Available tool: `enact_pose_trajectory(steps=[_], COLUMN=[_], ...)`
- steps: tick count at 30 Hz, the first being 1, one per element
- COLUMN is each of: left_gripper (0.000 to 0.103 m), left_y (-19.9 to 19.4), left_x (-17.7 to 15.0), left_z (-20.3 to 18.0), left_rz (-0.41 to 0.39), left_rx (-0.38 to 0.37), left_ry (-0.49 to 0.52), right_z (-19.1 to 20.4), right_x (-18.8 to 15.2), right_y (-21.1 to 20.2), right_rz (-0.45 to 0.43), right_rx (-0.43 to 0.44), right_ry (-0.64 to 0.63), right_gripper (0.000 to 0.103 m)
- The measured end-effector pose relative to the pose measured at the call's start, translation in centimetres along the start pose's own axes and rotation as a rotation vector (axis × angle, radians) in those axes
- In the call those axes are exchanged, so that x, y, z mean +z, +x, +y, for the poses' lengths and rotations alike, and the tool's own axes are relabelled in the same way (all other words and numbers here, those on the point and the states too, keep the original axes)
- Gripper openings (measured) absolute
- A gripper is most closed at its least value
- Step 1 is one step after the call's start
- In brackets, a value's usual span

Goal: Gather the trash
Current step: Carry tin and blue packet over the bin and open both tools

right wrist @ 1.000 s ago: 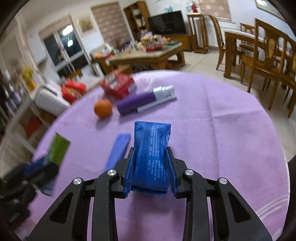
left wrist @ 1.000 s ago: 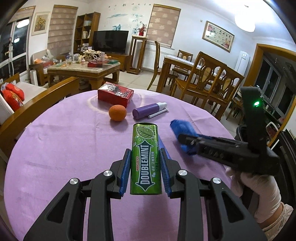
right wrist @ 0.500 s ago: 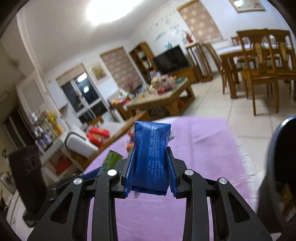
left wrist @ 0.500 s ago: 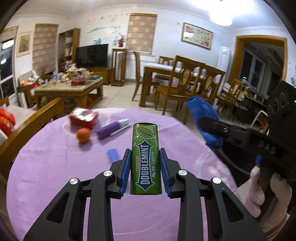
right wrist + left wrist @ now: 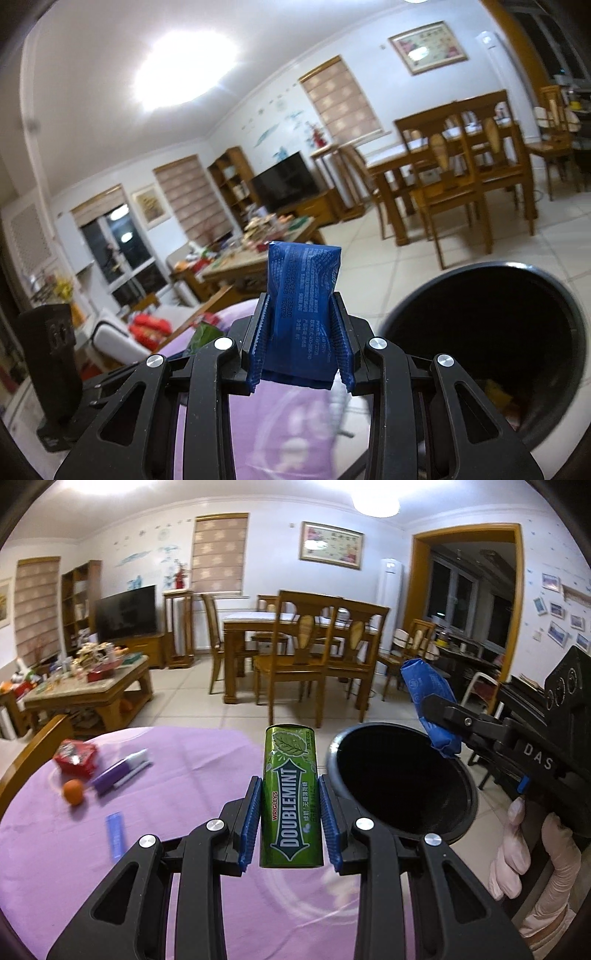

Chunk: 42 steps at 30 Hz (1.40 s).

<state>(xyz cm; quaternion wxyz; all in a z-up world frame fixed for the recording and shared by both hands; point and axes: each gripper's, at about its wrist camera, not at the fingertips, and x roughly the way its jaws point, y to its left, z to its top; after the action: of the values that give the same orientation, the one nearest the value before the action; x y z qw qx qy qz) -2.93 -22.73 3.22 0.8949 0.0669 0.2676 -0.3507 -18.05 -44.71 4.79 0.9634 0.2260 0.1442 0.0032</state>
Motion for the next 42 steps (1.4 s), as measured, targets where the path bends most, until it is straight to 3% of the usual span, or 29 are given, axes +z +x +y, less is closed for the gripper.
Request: enact_pose_trajectory(steps=[12, 23, 42], left_gripper=[0.031, 0.031, 0.031], left_y=[5.1, 9.0, 12.4], left_x=[1.2, 0.9, -0.5], left_z=[-8.1, -12.9, -15.2], left_rz=[0.039, 0.098, 0.192], left_rx=[-0.126, -0.206, -0.235], left_ry=[0.110, 0.176, 0.211], right_z=[-9.9, -16.6, -20.7], right_x=[1.1, 0.4, -2.0], right_y=[-5.1, -6.4, -2.9], right_rz=[-0.092, -0.108, -0.039], right_rx=[-0.115, -0.192, -0.259], right_ry=[0.097, 0.178, 0.252], right_gripper=[0.033, 0.033, 0.036])
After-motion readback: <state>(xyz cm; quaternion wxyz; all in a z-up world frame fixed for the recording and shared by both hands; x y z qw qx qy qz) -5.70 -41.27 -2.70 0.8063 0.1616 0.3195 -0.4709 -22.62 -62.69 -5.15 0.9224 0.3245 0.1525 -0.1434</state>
